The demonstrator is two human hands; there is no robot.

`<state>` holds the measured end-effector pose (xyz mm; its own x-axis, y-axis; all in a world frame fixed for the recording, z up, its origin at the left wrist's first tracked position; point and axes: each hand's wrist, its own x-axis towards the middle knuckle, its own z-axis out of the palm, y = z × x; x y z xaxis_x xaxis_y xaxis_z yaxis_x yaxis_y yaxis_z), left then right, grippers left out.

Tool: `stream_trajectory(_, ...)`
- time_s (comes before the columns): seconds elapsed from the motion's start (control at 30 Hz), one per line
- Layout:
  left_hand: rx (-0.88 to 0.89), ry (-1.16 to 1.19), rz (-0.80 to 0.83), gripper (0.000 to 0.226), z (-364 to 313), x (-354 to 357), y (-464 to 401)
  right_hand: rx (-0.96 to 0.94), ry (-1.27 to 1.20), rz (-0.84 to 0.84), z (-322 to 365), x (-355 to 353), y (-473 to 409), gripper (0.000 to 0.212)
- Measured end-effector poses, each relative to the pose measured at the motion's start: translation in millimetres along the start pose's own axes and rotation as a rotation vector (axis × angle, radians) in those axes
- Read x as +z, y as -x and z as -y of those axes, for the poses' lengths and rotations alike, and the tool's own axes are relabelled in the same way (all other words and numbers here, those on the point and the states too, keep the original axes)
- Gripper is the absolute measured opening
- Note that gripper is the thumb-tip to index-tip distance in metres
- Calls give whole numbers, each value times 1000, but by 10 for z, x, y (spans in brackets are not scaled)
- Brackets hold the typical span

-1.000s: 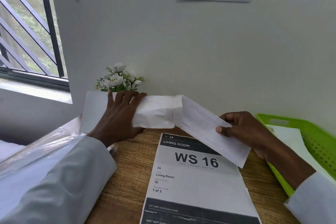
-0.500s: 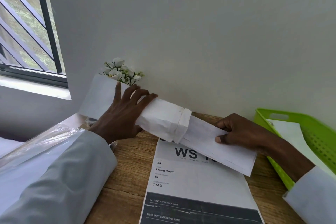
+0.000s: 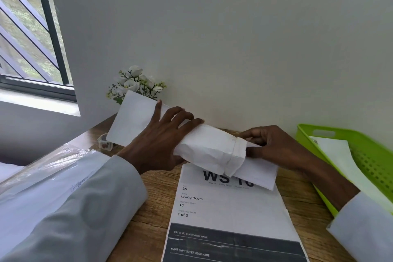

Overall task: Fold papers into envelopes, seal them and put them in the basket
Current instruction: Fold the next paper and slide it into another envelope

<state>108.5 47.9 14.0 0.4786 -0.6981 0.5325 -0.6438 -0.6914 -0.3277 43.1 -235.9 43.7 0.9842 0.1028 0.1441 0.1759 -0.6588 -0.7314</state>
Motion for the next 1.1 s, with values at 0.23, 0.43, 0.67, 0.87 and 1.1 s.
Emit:
stream_trajectory(0.23, -114, -36, -18, 105, 232, -5, 94, 182, -186, -141, -122, -32, -8, 20)
stream_trajectory(0.43, -64, 3, -27, 97, 45, 34, 27, 159, -469, -185, -91, 176, -30, 12)
stream_trajectory(0.67, -72, 38, -60, 97, -1, 11, -1, 148, -638, -156, -60, 207, -38, 13)
stream_trajectory(0.87, -83, 49, -32, 98, -29, -13, 3, 212, -545, -171, -68, 189, -13, 14)
stream_trajectory(1.1, -46, 105, -57, 94, -251, -28, -74, 131, -518, -209, 16, 389, 37, 38)
